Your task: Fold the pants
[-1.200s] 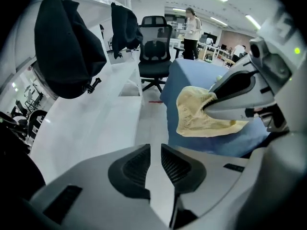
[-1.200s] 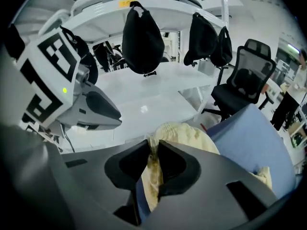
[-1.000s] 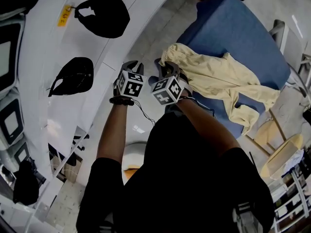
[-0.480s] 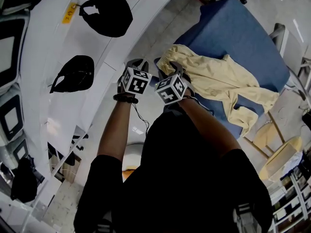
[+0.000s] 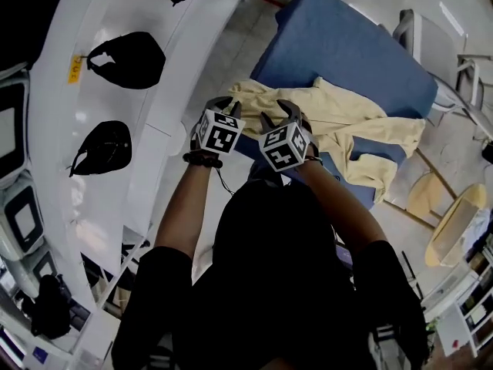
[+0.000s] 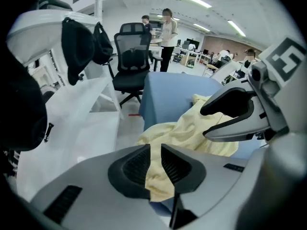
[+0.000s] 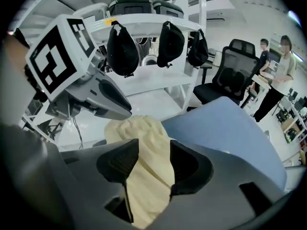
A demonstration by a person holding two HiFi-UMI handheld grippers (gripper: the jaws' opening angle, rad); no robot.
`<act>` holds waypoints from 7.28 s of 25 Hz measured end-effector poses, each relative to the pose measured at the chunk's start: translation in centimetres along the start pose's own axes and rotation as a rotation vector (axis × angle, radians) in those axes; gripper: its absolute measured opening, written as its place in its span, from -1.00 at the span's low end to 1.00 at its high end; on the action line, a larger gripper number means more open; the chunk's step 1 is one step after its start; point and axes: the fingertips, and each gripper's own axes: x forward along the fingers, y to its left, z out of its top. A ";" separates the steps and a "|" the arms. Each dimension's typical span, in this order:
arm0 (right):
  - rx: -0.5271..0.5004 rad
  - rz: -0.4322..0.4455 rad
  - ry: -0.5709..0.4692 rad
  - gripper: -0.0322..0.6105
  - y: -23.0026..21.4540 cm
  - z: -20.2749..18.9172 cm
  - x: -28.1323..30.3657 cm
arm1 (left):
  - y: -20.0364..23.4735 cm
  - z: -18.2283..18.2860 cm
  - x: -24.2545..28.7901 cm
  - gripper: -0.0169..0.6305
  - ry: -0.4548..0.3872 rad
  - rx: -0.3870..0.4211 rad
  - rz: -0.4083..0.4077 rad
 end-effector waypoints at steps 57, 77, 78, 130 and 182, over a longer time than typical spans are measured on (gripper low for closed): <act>0.546 -0.424 0.234 -0.28 -33.2 -48.5 -25.1 | -44.5 -2.4 4.9 -0.27 0.209 0.792 -0.450; -0.123 -0.222 0.292 -0.32 -45.6 -38.8 -19.1 | -36.2 13.9 11.0 -0.36 0.134 0.669 -0.264; -0.157 -0.182 0.304 -0.31 -45.6 -38.8 -18.6 | -36.1 13.7 11.2 -0.36 0.146 0.662 -0.273; 0.174 -0.527 0.556 -0.66 -22.5 -58.5 -26.7 | -40.8 -1.5 4.0 -0.69 0.108 1.230 -0.319; -0.075 -0.331 0.380 -0.52 -5.7 -34.0 -12.7 | -11.1 -9.2 4.0 -0.68 0.196 1.095 -0.073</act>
